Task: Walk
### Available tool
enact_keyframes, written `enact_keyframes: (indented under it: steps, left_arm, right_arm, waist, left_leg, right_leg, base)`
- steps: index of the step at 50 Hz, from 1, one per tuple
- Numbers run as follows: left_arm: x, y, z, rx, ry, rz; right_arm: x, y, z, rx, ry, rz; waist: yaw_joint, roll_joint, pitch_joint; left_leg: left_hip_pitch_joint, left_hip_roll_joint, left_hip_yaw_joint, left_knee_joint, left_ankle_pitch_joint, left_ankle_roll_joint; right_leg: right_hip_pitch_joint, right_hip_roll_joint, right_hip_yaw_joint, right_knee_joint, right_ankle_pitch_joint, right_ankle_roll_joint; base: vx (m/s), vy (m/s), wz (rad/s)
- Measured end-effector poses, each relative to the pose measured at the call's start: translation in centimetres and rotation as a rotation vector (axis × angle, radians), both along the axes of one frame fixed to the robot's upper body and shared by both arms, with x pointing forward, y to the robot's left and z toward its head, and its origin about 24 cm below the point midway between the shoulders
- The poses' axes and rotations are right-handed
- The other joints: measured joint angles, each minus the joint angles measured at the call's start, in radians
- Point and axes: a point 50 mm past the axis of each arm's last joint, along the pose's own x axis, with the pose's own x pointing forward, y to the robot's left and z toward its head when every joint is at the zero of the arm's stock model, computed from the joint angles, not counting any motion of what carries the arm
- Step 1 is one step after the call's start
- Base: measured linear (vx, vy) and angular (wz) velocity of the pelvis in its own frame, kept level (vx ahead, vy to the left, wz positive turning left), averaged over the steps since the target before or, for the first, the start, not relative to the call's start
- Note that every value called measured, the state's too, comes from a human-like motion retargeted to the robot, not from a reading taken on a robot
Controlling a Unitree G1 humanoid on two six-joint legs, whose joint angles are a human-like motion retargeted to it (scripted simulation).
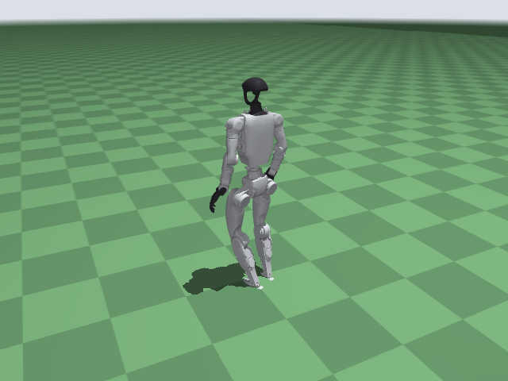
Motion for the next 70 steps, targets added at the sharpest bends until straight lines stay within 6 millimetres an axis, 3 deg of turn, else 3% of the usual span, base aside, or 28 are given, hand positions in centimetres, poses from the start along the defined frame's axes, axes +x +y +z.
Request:
enact_keyframes:
  steps: [27,33,40,45,49,55,60,66,70]
  left_arm:
    - [1.0,-1.1,0.1,-0.088,-0.045,0.081]
    - [2.8,-1.1,0.7,-0.103,-0.103,0.061]
    - [5.0,-1.2,1.5,-0.115,-0.179,0.044]
    - [6.2,-0.6,2.2,-0.109,-0.243,0.077]
    - [6.8,0.0,2.8,-0.095,-0.305,0.105]
    - [6.5,1.0,3.0,-0.048,-0.345,0.145]
    - [4.1,1.5,2.2,-0.005,-0.281,0.196]
    - [1.4,0.7,1.1,0.011,-0.187,0.205]
    - [1.2,0.1,0.9,0.003,-0.17,0.183]
  right_arm:
    - [-1.3,-0.9,-0.3,0.015,0.032,-0.084]
    - [-0.3,0.1,0.1,0.053,-0.003,-0.019]
    - [0.5,0.5,0.8,0.094,-0.05,0.027]
    - [1.3,0.3,1.7,0.127,-0.111,0.032]
    - [1.8,0.1,2.8,0.16,-0.175,0.028]
    - [3.0,0.5,5.3,0.245,-0.329,0.024]
    - [4.5,1.5,8.6,0.353,-0.531,0.018]
    - [7.1,2.6,15.3,0.488,-0.896,0.016]
    - [8.5,2.9,20.2,0.539,-1.159,0.019]
  waist:
    - [0.016,0.04,-0.051]
    - [0.025,0.03,-0.056]
    - [0.003,-0.01,-0.04]
    - [-0.031,-0.036,-0.044]
    - [-0.028,-0.012,-0.045]
    - [-0.011,0.002,-0.058]
    - [-0.01,0.022,-0.071]
    - [0.004,0.099,-0.073]
    - [0.037,0.105,-0.09]
  left_leg:
    - [-0.117,0.017,-0.008,0.065,-0.043,0.014]
    - [-0.141,0.005,-0.013,0.112,-0.072,0.025]
    - [-0.129,-0.058,-0.026,0.153,-0.111,0.028]
    - [-0.092,-0.11,-0.067,0.1,-0.12,0.039]
    - [-0.055,-0.091,-0.117,0.087,-0.149,0.042]
    - [0.005,-0.076,-0.18,0.125,-0.201,0.044]
    - [0.043,-0.039,-0.224,0.292,-0.212,0.012]
    - [-0.074,0.104,-0.211,0.729,0.041,-0.101]
    - [-0.287,0.204,-0.152,0.998,0.092,-0.053]
  right_leg:
    - [-0.1,0.018,0.004,0.03,-0.011,-0.02]
    - [-0.148,-0.002,-0.002,0.134,-0.061,-0.031]
    - [-0.329,-0.079,0.016,0.466,-0.153,-0.052]
    - [-0.5,-0.111,0.063,0.553,-0.124,-0.033]
    - [-0.576,-0.041,0.107,0.402,-0.036,0.007]
    - [-0.618,0.048,0.179,0.201,0.092,0.061]
    - [-0.604,0.107,0.178,0.317,0.114,0.03]
    - [-0.507,0.166,0.093,0.371,0.019,-0.066]
    - [-0.427,0.138,0.035,0.342,-0.053,-0.097]
  base:
    - [0.0,0.0,0.0]
    - [0.05,0.05,0.12]
    - [0.12,0.06,0.35]
    - [0.27,0.05,0.57]
    - [0.36,0.03,0.46]
    - [0.42,-0.02,0.48]
    - [0.49,-0.05,0.54]
    - [0.47,-0.06,0.8]
    - [0.45,-0.06,1.38]
